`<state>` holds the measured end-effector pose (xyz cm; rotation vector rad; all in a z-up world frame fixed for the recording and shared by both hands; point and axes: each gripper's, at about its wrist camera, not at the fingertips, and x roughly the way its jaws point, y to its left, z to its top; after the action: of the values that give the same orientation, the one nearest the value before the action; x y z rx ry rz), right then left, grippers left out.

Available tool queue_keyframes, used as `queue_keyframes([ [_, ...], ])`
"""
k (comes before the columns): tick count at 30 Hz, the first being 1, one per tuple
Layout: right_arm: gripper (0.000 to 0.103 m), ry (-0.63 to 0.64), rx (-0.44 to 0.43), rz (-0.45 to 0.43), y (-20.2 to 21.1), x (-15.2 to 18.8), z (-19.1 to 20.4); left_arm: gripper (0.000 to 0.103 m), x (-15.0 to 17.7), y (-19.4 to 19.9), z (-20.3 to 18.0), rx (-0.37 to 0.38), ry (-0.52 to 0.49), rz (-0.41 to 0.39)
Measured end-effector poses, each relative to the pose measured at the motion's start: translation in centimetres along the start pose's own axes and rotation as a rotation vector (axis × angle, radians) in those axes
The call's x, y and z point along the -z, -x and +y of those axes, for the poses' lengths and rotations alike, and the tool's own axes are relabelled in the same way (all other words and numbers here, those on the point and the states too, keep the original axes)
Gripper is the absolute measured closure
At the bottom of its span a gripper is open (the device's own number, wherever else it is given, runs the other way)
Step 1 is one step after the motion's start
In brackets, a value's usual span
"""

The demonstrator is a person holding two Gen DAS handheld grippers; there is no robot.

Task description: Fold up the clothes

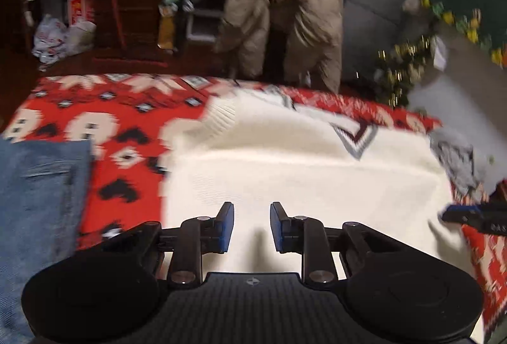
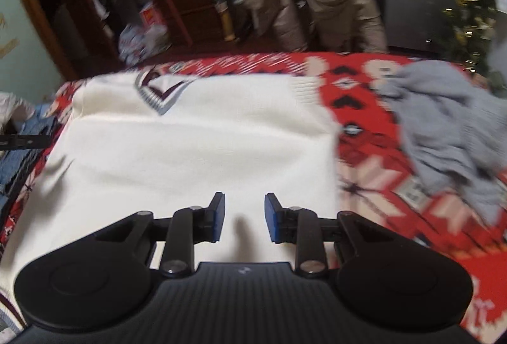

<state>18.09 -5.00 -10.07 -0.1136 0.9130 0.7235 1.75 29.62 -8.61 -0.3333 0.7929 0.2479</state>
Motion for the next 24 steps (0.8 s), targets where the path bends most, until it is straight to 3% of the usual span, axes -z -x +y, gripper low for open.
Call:
queue_keyframes([
  [8,0.073,0.022,0.027,-0.004,-5.2,-1.7,1.5,0.079,-0.3,-4.9,-0.6,-0.056,-0.016,0.031],
  [15,0.069,0.02,-0.007,-0.008,-3.1,-3.4,0.5,0.079,-1.8,-2.5,1.4,-0.018,-0.021,-0.017],
  [18,0.067,0.068,0.005,-0.039,-1.5,-4.9,-0.1,0.079,-3.6,-1.8,2.3,-0.024,-0.055,-0.046],
  [20,0.06,0.1,0.031,-0.054,-1.4,-6.7,-0.6,0.079,-5.2,-1.7,2.9,-0.045,-0.068,-0.06],
  [24,0.06,0.155,0.07,-0.063,-2.8,-10.4,-1.4,0.082,-8.9,-2.8,2.8,-0.115,-0.119,-0.084],
])
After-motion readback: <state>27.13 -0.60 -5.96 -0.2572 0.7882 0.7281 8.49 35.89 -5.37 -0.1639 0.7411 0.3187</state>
